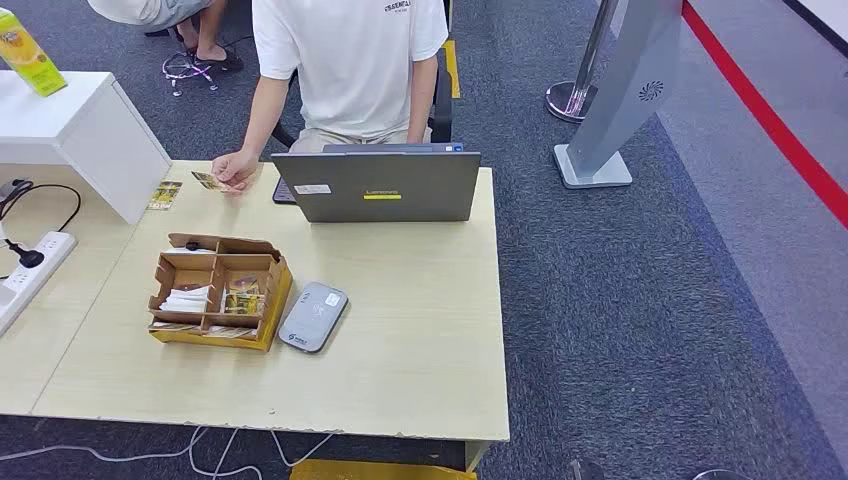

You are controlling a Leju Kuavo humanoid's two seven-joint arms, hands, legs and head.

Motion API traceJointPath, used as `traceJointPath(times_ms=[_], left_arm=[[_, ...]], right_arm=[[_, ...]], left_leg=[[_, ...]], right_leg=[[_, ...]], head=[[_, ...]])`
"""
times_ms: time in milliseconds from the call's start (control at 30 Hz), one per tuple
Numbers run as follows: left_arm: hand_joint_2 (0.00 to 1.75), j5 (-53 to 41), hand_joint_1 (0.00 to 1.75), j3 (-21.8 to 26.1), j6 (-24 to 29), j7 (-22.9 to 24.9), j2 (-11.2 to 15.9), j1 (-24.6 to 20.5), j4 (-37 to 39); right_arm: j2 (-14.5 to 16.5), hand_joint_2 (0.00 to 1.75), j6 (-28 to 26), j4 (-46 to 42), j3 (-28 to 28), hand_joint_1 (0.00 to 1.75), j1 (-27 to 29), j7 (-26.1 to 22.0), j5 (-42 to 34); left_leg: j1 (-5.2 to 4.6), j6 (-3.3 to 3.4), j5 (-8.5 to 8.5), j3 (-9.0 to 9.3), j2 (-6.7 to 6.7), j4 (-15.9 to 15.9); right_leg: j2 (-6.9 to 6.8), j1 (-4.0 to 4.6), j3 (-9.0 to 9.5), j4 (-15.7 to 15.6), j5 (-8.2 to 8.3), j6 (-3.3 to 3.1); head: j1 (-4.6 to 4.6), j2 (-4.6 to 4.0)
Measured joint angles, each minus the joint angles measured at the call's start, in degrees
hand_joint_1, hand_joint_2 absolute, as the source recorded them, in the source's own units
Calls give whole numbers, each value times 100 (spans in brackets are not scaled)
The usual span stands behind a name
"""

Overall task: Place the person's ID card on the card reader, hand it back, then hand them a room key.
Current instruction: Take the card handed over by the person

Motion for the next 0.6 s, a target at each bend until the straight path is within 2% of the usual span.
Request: traceJointPath(times_ms=[200,600], left_arm=[[175,-739,0,-370,466,77,170,-211,-67],[175,-2413,0,-1185,949,693,572,-1139,436]], right_arm=[[3,0,6,2,1,0,-67,101,108],[80,0,19,13,4,0,-221,288,259]], left_leg=[[1,2,7,0,0,0],[1,-3,15,-1,5,1]], right_leg=[[1,1,-1,0,4,0],[8,1,2,2,17,-9]], head=[[0,0],[0,0]])
